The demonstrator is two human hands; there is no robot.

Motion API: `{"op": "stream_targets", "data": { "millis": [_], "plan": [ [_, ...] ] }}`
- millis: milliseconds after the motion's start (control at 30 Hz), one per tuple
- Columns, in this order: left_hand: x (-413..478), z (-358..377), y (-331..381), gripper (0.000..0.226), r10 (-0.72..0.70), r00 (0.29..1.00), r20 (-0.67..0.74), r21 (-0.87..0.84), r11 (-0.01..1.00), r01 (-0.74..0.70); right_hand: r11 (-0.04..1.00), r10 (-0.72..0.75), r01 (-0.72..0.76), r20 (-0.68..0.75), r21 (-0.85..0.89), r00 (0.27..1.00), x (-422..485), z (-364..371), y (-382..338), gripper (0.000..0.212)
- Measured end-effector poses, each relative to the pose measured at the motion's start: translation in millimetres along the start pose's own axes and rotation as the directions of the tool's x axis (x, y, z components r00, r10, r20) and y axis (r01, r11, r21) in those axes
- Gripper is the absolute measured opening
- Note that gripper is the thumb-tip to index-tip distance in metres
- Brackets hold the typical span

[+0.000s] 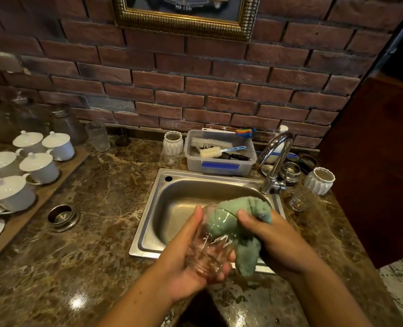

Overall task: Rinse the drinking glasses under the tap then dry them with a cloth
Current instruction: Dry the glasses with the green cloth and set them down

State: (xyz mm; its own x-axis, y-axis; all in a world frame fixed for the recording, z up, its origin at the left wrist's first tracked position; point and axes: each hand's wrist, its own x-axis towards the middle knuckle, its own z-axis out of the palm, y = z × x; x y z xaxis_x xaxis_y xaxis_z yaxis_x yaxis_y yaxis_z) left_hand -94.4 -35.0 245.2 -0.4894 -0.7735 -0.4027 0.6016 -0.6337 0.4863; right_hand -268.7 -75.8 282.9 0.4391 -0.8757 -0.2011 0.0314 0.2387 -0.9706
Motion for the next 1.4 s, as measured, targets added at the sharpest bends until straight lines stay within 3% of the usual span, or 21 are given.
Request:
{"op": "stream_targets", "data": {
  "millis": [67, 100, 200, 267, 333, 400, 500, 567, 667, 733, 833, 933, 1000, 1100, 1167, 1233, 1300, 1400],
  "plan": [
    [4.1, 0.2, -4.6, 0.078, 0.09, 0.989, -0.121, -0.1, 0.99, -0.102, 0.999, -0.001, 0.01, -0.196, 0.046, 0.981, 3.8, 8.7, 11.8, 0.029],
    [5.9, 2.0, -6.8, 0.078, 0.146, 0.974, -0.176, -0.068, 0.985, -0.16, 1.0, 0.01, -0.009, -0.253, 0.003, 0.968, 4.8, 13.9, 17.9, 0.031],
    [10.9, 4.7, -10.9, 0.079, 0.438, 0.848, -0.299, 0.32, 0.883, -0.343, 0.996, 0.028, -0.054, -0.333, -0.068, 0.943, 5.2, 34.5, 29.6, 0.033],
    [9.7, 5.1, -13.1, 0.095, 0.617, 0.749, -0.24, 0.545, 0.724, -0.422, 0.989, 0.077, -0.029, -0.328, 0.147, 0.941, 7.5, 45.6, 35.0, 0.039],
    [9.2, -0.7, -16.7, 0.098, 0.717, 0.684, -0.134, 0.663, 0.577, -0.476, 0.886, 0.17, -0.029, -0.265, 0.463, 0.949, 5.9, 53.6, 33.3, 0.045],
    [11.5, -10.3, -16.0, 0.089, 0.764, 0.645, -0.038, 0.756, 0.444, -0.482, 0.738, 0.261, -0.108, -0.133, 0.666, 0.956, 7.8, 52.7, 36.3, 0.052],
    [7.2, -21.6, -9.9, 0.092, 0.751, 0.656, 0.069, 0.819, 0.333, -0.467, 0.632, 0.334, -0.21, -0.018, 0.746, 0.942, 9.7, 44.7, 44.3, 0.06],
    [3.9, -28.6, -6.5, 0.094, 0.737, 0.658, 0.154, 0.864, 0.223, -0.452, 0.655, 0.365, -0.26, 0.005, 0.709, 0.931, 8.3, 39.8, 48.5, 0.06],
    [-3.6, -47.9, -11.5, 0.09, 0.717, 0.681, 0.149, 0.885, 0.21, -0.416, 0.701, 0.434, -0.342, 0.007, 0.626, 0.901, 9.4, 37.6, 63.6, 0.059],
    [-6.8, -54.2, -15.9, 0.088, 0.709, 0.691, 0.137, 0.904, 0.196, -0.38, 0.755, 0.411, -0.321, -0.032, 0.572, 0.911, 6.0, 33.4, 65.6, 0.057],
    [-9.8, -62.8, -20.1, 0.087, 0.65, 0.755, 0.086, 0.905, 0.265, -0.332, 0.883, 0.327, -0.239, -0.163, 0.405, 0.931, 11.7, 29.7, 58.6, 0.047],
    [-9.0, -68.9, -27.0, 0.085, 0.558, 0.828, 0.053, 0.901, 0.331, -0.281, 0.974, 0.201, -0.216, -0.185, -0.067, 0.962, 20.5, 34.5, 43.8, 0.04],
    [-8.8, -67.8, -27.3, 0.082, 0.5, 0.866, 0.005, 0.874, 0.419, -0.247, 0.934, 0.108, -0.12, -0.053, -0.338, 0.993, 27.3, 36.4, 35.6, 0.041],
    [-13.9, -69.5, -18.0, 0.081, 0.355, 0.925, -0.135, 0.702, 0.693, -0.164, 0.862, 0.059, 0.062, 0.22, -0.504, 0.974, 37.7, 39.0, 30.6, 0.037],
    [-20.8, -72.2, -13.3, 0.085, 0.213, 0.97, -0.115, 0.458, 0.878, -0.138, 0.883, 0.077, 0.071, 0.293, -0.464, 0.953, 38.4, 40.8, 29.7, 0.032],
    [-27.5, -73.0, -12.4, 0.086, 0.102, 0.993, -0.062, 0.197, 0.977, -0.088, 0.961, 0.079, -0.006, 0.253, -0.277, 0.964, 35.7, 42.6, 34.8, 0.029],
    [-30.4, -73.7, -15.1, 0.082, 0.059, 0.998, -0.025, -0.006, 0.998, -0.059, 0.993, 0.111, -0.105, 0.163, -0.046, 0.98, 33.0, 45.9, 45.5, 0.033],
    [-27.9, -76.9, -22.0, 0.08, 0.124, 0.985, -0.118, -0.215, 0.965, -0.147, 0.922, 0.224, -0.235, 0.073, 0.308, 0.972, 34.4, 57.4, 66.5, 0.049]
  ]
}}
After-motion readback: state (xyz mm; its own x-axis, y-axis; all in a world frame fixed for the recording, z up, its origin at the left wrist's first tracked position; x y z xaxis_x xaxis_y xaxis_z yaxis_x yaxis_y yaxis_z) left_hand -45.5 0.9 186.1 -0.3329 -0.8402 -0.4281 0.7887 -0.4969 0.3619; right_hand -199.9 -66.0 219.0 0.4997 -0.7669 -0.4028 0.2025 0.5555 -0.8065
